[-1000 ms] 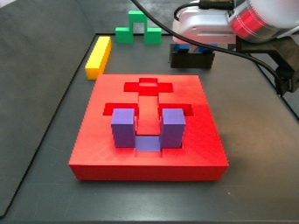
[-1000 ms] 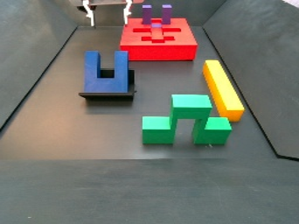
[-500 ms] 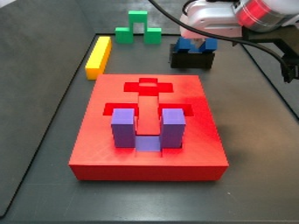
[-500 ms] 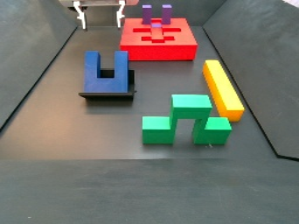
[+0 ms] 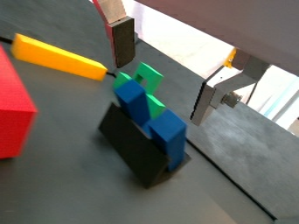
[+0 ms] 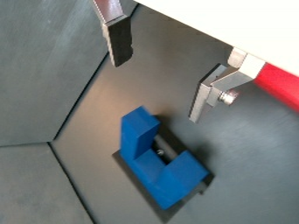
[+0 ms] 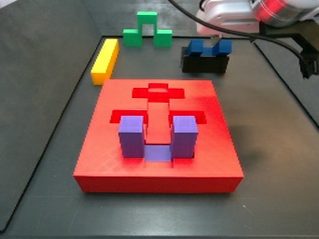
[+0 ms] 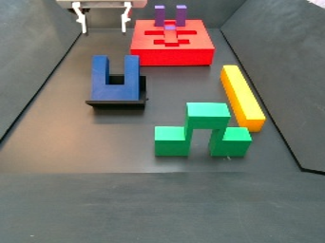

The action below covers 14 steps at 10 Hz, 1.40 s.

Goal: Pick up the blue object. Move up. Place the blue object on the fixture. Regrasp the blue object. Move to above the board. Insert the blue object.
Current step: Regrasp the blue object.

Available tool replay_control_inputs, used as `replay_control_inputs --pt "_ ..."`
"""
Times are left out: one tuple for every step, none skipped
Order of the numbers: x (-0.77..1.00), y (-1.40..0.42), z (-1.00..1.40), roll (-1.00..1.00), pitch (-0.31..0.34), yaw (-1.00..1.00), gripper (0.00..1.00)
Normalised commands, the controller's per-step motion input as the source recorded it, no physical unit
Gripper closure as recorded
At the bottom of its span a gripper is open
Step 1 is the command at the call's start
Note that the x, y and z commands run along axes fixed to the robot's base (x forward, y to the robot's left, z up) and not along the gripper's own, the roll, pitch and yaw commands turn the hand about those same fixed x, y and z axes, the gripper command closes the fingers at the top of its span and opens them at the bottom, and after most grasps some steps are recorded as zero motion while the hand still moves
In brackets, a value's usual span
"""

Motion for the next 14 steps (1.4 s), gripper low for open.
replay_control_inputs --pt "0.99 0.37 0.0 0.0 0.114 -0.09 0.0" --pt "0.98 0.32 0.0 0.0 0.12 -0.09 0.0" --pt "1.0 0.24 0.0 0.05 0.129 -0.07 0.0" --pt "0.97 0.18 0.0 0.11 0.12 -0.07 0.0" --pt "0.82 0.13 -0.1 0.05 0.057 -0.02 0.0" --pt "0.64 0.12 -0.24 0.01 0.0 0.0 0.0" --pt "0.59 0.14 -0.33 0.0 0.0 0.0 0.0" --pt "0.6 0.18 -0.36 0.0 0.0 0.0 0.0" --pt "0.58 0.2 -0.35 0.01 0.0 0.0 0.0" --pt "0.58 0.2 -0.34 0.01 0.0 0.0 0.0" --pt "0.53 0.16 -0.32 0.01 0.0 0.0 0.0" --pt "0.31 0.11 -0.26 0.04 0.031 0.0 0.0" --pt "0.0 0.11 -0.11 0.0 0.051 -0.13 0.0" --pt "0.0 0.13 -0.06 0.0 0.066 -0.12 0.0"
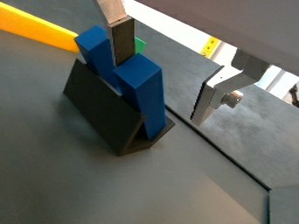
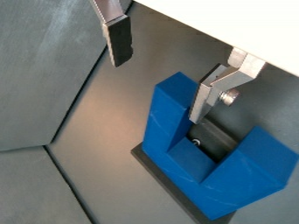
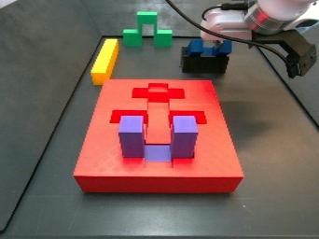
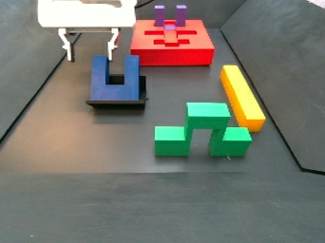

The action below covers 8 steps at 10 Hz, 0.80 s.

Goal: Pick up the blue object. Move up. Place the blue object on the fixture. Regrasp the blue object. Move to above the board. Insert the blue object.
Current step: Regrasp the blue object.

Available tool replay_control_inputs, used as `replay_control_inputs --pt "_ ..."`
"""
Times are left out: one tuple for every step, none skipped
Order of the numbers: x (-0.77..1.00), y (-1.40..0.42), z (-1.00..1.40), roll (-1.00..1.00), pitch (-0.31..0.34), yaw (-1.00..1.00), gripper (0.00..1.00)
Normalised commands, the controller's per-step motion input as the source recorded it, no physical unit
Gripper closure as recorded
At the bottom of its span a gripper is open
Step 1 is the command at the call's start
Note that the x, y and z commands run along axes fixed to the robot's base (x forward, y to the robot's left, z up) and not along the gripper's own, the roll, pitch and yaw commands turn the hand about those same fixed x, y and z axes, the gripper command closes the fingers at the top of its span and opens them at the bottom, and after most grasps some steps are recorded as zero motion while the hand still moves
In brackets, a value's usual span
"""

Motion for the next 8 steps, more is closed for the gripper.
replay_control_inputs --pt "0.0 0.1 -0.1 0.03 0.051 -0.09 0.0" --pt "0.05 0.11 -0.15 0.13 0.014 -0.01 0.0" --pt "0.03 0.08 -0.13 0.13 0.029 -0.01 0.0" --pt "0.0 0.06 -0.13 0.08 0.023 -0.02 0.0" --pt "0.0 0.05 -0.14 0.07 0.011 -0.02 0.0" --pt "0.0 0.06 -0.13 0.06 0.0 -0.03 0.0" --pt "0.0 0.07 -0.13 0.06 0.003 -0.04 0.0" --pt "0.0 0.08 -0.17 0.09 0.0 -0.03 0.0"
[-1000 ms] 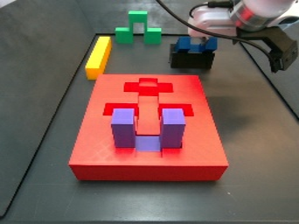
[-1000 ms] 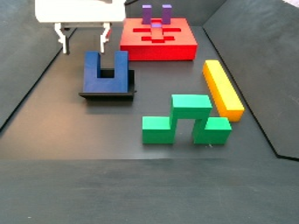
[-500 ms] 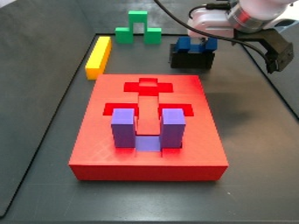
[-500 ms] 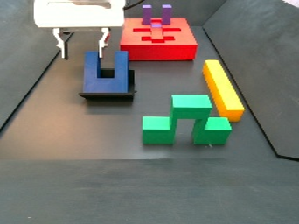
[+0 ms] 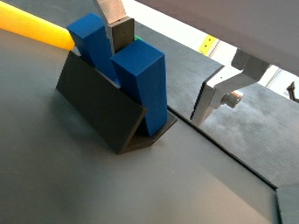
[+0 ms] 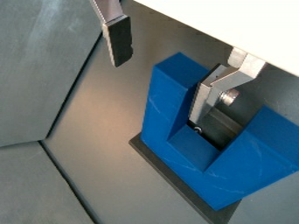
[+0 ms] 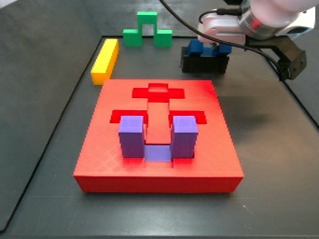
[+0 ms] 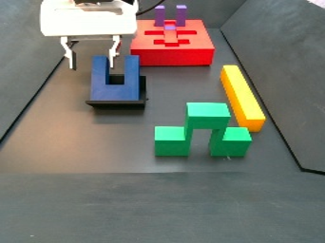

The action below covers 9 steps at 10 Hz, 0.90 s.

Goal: Pick up the blue object. Move up. Place the blue object on the fixture. Regrasp the blue object. Move to above the board. Insert the blue object.
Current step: Regrasp the blue object.

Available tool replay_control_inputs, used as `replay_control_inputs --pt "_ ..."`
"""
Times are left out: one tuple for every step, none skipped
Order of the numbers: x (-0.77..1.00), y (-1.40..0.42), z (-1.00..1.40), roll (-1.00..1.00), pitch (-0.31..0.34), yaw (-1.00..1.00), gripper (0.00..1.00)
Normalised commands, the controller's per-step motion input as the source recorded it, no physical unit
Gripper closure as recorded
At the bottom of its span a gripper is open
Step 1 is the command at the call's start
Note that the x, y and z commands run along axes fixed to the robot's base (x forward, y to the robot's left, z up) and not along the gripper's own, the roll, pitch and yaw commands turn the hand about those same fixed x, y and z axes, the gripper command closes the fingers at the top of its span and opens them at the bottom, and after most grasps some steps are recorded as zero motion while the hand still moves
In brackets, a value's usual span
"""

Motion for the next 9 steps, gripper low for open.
replay_control_inputs --pt "0.0 0.09 -0.17 0.09 0.0 -0.02 0.0" --pt "0.0 0.05 -0.13 0.08 0.006 -0.03 0.0" --pt "0.0 0.0 -0.08 0.04 0.037 -0.03 0.0" --pt "0.0 0.0 0.0 0.0 0.043 0.0 0.0" --pt "0.0 0.0 -0.03 0.0 0.0 0.0 0.0" --pt "0.0 0.0 0.0 0.02 0.0 0.0 0.0" --pt "0.0 0.0 0.0 0.01 0.0 0.0 0.0" --pt "0.0 0.0 0.0 0.0 0.0 0.0 0.0" --pt "0.0 0.0 0.0 0.0 0.0 0.0 1.0"
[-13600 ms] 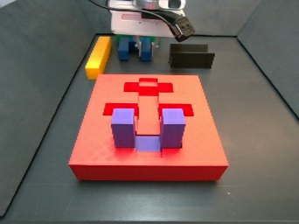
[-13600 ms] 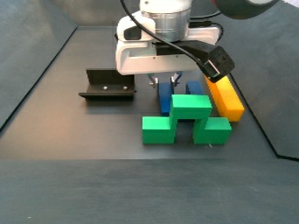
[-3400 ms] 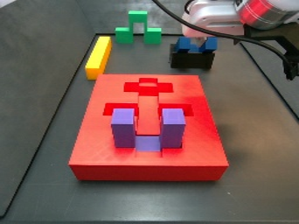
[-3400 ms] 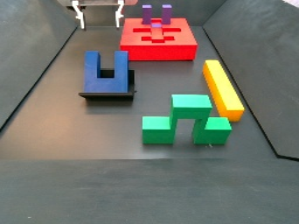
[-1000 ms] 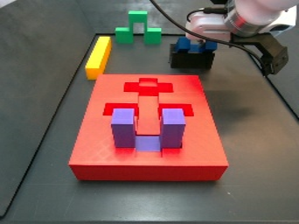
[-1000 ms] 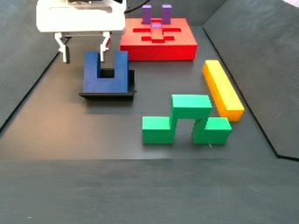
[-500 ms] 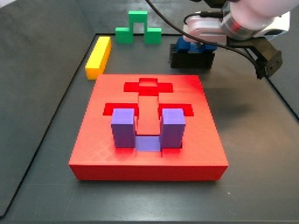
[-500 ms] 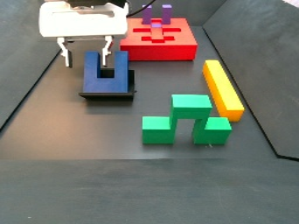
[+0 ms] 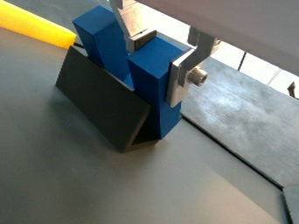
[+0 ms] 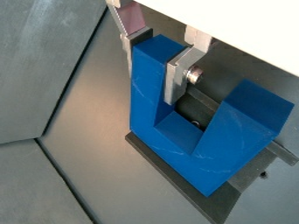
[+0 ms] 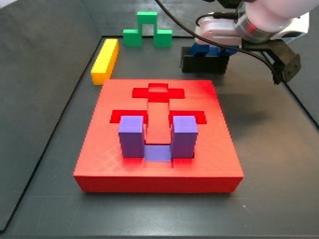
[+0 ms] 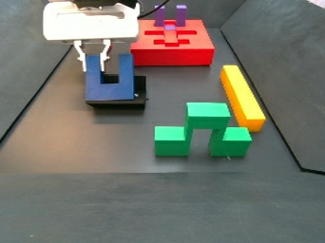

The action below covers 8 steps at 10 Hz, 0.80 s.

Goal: Pick up the blue object. Move up. Place the blue object on the fixture. Regrasp the blue object. Move to above the board. Insert the blue object.
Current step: Regrasp the blue object.

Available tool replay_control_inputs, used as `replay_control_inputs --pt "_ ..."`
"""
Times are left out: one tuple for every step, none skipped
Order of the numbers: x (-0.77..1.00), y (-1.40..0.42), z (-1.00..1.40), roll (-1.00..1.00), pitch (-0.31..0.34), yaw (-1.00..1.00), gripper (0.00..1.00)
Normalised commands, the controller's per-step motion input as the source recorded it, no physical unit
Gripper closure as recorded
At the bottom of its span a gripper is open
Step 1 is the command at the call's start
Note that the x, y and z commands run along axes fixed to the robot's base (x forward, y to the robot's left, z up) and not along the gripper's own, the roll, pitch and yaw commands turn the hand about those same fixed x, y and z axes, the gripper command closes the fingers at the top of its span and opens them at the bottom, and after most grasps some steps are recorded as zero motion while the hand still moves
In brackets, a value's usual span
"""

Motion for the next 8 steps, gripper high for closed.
replay_control_inputs --pt "0.0 0.0 0.0 0.0 0.0 0.0 1.0" --pt "0.0 0.0 0.0 0.0 0.0 0.0 1.0" --pt "0.0 0.0 0.0 0.0 0.0 0.0 1.0" --pt "0.0 0.0 0.0 0.0 0.0 0.0 1.0" --pt "0.0 0.0 0.0 0.0 0.0 0.0 1.0" --pt "0.0 0.0 0.0 0.0 0.0 0.0 1.0" --pt "0.0 0.0 0.0 0.0 0.0 0.0 1.0" --pt "0.0 0.0 0.0 0.0 0.0 0.0 1.0"
